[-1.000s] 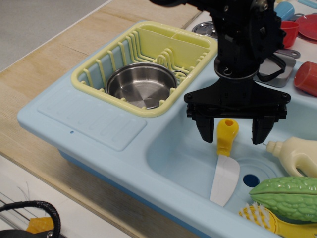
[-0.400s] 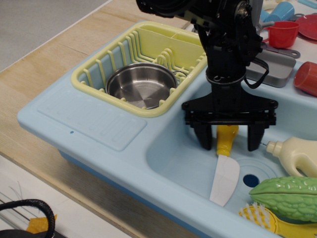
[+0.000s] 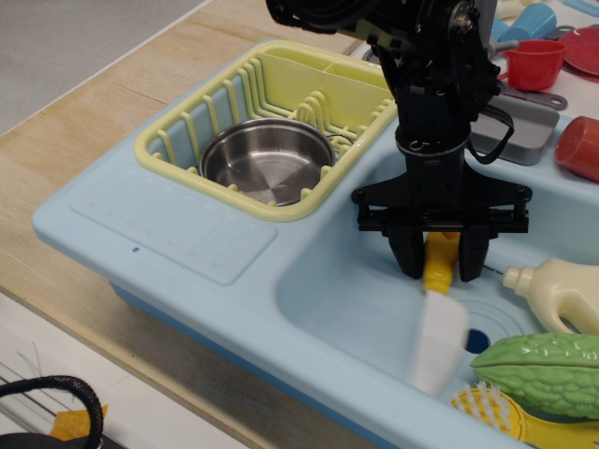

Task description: Put knife in pot or pan

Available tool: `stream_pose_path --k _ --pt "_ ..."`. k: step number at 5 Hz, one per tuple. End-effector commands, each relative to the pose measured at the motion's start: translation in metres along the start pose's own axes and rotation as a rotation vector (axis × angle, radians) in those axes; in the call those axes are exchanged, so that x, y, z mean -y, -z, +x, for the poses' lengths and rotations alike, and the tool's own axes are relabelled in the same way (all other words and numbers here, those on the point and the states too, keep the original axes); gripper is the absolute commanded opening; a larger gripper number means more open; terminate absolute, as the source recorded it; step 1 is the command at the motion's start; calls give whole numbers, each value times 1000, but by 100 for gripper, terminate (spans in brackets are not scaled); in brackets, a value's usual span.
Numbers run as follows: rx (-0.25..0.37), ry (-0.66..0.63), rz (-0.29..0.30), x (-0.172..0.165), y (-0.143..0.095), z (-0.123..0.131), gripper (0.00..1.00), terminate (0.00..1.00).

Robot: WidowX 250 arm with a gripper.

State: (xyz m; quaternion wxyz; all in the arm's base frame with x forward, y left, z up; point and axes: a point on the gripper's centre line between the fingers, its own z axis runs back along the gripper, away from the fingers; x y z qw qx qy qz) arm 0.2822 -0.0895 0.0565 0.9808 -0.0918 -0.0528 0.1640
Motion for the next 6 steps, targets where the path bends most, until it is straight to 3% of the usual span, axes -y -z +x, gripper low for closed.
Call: stream_pose_path --k 1,3,6 --pt "15 9 -8 2 -5 4 0 0" --pt "88 23 68 8 -63 9 0 0" --pt "153 -8 152 -43 -127 21 0 0"
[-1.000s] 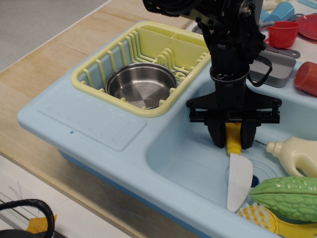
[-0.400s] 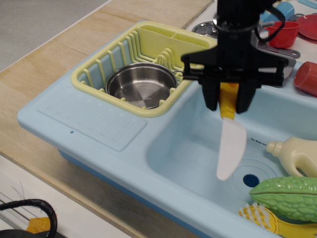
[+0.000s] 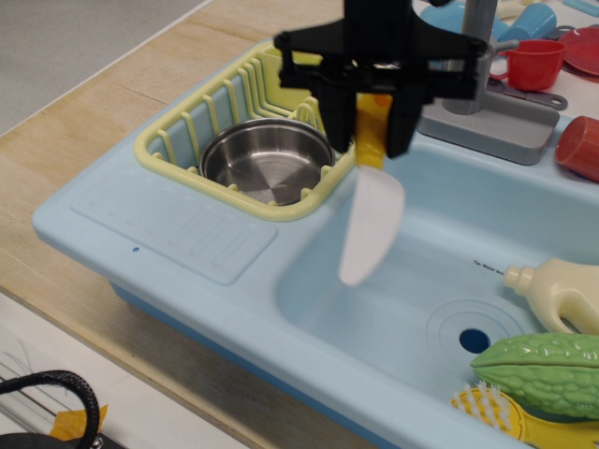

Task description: Put knife in pot or pan

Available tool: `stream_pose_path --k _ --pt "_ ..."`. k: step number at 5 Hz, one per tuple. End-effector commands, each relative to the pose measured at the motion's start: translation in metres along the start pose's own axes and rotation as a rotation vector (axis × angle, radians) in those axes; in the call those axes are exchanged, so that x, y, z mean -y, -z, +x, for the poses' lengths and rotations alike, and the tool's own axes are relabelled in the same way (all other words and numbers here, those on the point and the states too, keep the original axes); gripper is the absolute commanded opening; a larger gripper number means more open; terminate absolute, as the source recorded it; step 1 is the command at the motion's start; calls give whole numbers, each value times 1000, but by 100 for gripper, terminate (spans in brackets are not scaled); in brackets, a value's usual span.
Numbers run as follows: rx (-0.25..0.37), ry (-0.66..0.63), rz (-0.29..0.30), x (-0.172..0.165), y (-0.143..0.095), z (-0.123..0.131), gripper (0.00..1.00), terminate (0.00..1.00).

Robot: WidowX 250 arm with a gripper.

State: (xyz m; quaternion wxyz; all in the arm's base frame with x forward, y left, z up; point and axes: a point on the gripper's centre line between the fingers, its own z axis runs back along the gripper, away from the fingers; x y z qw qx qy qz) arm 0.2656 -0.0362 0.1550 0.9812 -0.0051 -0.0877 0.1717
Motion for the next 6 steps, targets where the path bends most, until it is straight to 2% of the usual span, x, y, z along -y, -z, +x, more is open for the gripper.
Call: stream_pose_path --k 1,2,3,5,6 --pt "78 39 -4 -34 -25 33 0 0" --pt "130 80 -46 -48 -26 53 0 0" --pt "101 88 -126 -56 -20 71 100 0" --pt "101 88 -126 -56 -20 71 100 0" --pt "101 88 -126 -56 -20 71 100 100"
